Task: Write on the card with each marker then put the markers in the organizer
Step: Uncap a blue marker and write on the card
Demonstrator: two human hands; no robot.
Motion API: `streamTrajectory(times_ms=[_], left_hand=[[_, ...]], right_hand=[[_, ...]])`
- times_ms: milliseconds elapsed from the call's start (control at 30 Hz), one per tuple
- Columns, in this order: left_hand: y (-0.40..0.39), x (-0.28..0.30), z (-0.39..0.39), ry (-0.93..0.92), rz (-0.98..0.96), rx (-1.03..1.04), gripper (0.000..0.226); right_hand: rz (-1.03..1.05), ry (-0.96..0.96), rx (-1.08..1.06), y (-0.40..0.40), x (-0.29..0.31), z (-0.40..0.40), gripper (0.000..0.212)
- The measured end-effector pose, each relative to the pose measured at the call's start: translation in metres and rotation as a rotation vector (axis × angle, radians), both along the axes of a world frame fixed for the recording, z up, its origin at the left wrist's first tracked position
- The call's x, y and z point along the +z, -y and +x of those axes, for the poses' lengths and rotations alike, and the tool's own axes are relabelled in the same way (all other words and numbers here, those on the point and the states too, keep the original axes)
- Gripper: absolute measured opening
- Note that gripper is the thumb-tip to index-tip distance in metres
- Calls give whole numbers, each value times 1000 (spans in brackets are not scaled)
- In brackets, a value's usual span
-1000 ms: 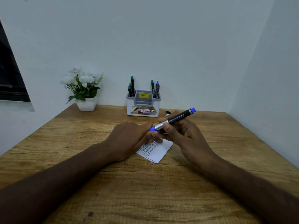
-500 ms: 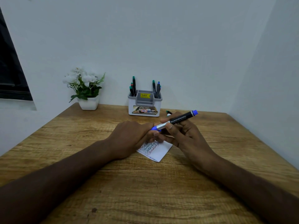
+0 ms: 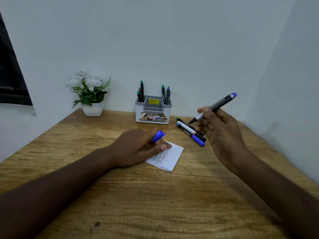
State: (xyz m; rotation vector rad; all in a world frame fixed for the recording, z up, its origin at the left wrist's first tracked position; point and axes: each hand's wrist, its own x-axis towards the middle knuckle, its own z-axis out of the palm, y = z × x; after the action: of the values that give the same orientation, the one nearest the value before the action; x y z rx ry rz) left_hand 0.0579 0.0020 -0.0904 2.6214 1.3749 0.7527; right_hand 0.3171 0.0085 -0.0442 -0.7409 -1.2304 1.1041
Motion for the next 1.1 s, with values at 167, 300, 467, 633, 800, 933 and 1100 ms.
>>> streamTrajectory(times_ms=[167, 300, 467, 633, 800, 933, 1100], left_hand=[[-2, 2, -7, -2, -149, -128, 31], [-7, -2, -10, -26, -169, -118, 42], [-13, -6, -13, -32, -197, -140, 36], [-13, -3, -14, -32, -190, -169, 23], [-14, -5, -15, -50, -196, -153, 26], [-14, -6, -16, -53, -198, -162, 33], [-14, -4, -15, -66, -201, -156, 32]], right_hand=[[-104, 139, 223, 5, -15, -10, 14], [-86, 388, 285, 10, -28, -14, 7], [29, 671, 165, 11, -32, -18, 16], [46, 706, 171, 11, -33, -19, 10], [85, 763, 186, 15, -34, -21, 5], [102, 768, 173, 15, -34, -21, 5], [99, 783, 165, 15, -33, -21, 13]])
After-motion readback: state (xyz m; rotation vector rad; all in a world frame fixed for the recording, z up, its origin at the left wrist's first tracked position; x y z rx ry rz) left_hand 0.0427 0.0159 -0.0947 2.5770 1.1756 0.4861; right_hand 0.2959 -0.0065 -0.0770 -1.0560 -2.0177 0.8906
